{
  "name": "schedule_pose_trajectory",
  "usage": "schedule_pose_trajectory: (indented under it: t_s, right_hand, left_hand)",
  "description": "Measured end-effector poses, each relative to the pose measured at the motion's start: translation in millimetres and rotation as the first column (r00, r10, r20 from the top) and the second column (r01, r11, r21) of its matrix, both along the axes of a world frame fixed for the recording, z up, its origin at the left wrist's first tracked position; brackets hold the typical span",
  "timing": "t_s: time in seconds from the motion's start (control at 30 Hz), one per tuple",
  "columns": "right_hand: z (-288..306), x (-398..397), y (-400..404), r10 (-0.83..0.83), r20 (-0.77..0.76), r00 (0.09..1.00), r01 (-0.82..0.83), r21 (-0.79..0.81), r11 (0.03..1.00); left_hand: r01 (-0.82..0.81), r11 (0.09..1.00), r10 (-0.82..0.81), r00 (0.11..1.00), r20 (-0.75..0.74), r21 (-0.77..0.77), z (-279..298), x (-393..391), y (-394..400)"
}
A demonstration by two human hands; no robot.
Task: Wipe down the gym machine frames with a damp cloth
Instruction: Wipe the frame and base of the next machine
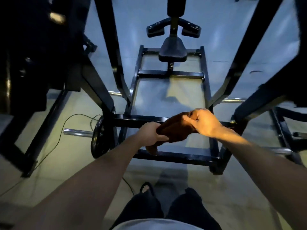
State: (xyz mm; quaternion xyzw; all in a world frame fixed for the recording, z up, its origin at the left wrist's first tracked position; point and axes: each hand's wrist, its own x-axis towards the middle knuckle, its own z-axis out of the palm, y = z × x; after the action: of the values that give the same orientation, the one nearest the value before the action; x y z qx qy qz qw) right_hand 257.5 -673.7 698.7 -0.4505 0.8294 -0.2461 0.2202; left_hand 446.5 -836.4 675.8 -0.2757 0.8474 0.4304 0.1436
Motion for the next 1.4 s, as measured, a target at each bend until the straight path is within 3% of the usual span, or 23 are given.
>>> schedule_pose_trajectory:
  t_s: [0.07,0.17,0.27,0.37,0.47,0.57,0.63,0.77,0.83,1.0,1.17,1.3,1.4]
  right_hand:
    - [1,12,-33,0.036,-0.014,0.999,-0.036,-0.018,0.999]
    - [5,26,-69,-0.118,0.111,0.987,0.113,0.055,0.992]
    - [9,35,-98,-0.084,0.096,0.992,0.081,0.038,0.996]
    - [12,51,-129,0.056,0.036,0.998,-0.056,0.01,0.998]
    - [6,67,-155,0.134,0.055,0.989,-0.134,-0.008,0.991]
    - [0,90,-181,0.275,0.039,0.961,-0.276,0.003,0.961]
    - [0,114,-192,0.301,0.043,0.952,-0.301,-0.014,0.953]
    - [-1,156,-211,0.308,0.077,0.948,-0.305,-0.045,0.951]
    - [-1,176,-226,0.354,0.072,0.932,-0.353,-0.026,0.935]
    - [-7,242,-270,0.402,0.109,0.909,-0.401,-0.031,0.916]
    - [-4,330,-318,0.222,0.292,0.93,-0.26,0.099,0.96]
    - [-13,404,-356,-0.041,0.559,0.828,-0.071,0.177,0.982]
    - [-15,450,-389,-0.12,0.664,0.738,-0.036,0.216,0.976]
  left_hand:
    - [-0.034,0.999,0.037,0.997,0.063,-0.039,-6,29,-28]
    - [-0.083,0.99,0.099,0.984,0.149,-0.111,-14,68,-57]
    - [-0.354,0.93,0.363,0.925,0.108,-0.096,-11,96,-74]
    - [-0.646,0.76,0.649,0.761,0.02,-0.075,-4,119,-78]
    - [-0.804,0.595,0.801,0.593,-0.087,0.001,-3,138,-75]
    - [-0.881,0.42,0.907,0.406,-0.107,0.216,-7,161,-71]
    - [-0.912,0.301,0.954,0.282,-0.104,0.279,-7,176,-71]
    - [-0.951,0.075,0.997,0.062,-0.052,0.301,-11,210,-80]
    - [-0.957,0.014,0.999,0.003,-0.038,0.29,-9,230,-90]
    - [-0.96,0.037,0.999,0.031,-0.026,0.278,3,277,-126]
    - [-0.96,0.087,0.995,0.096,0.02,0.267,11,337,-181]
    - [-0.949,0.144,0.987,0.16,0.033,0.28,18,395,-226]
    - [-0.928,0.175,0.982,0.19,0.015,0.33,18,437,-254]
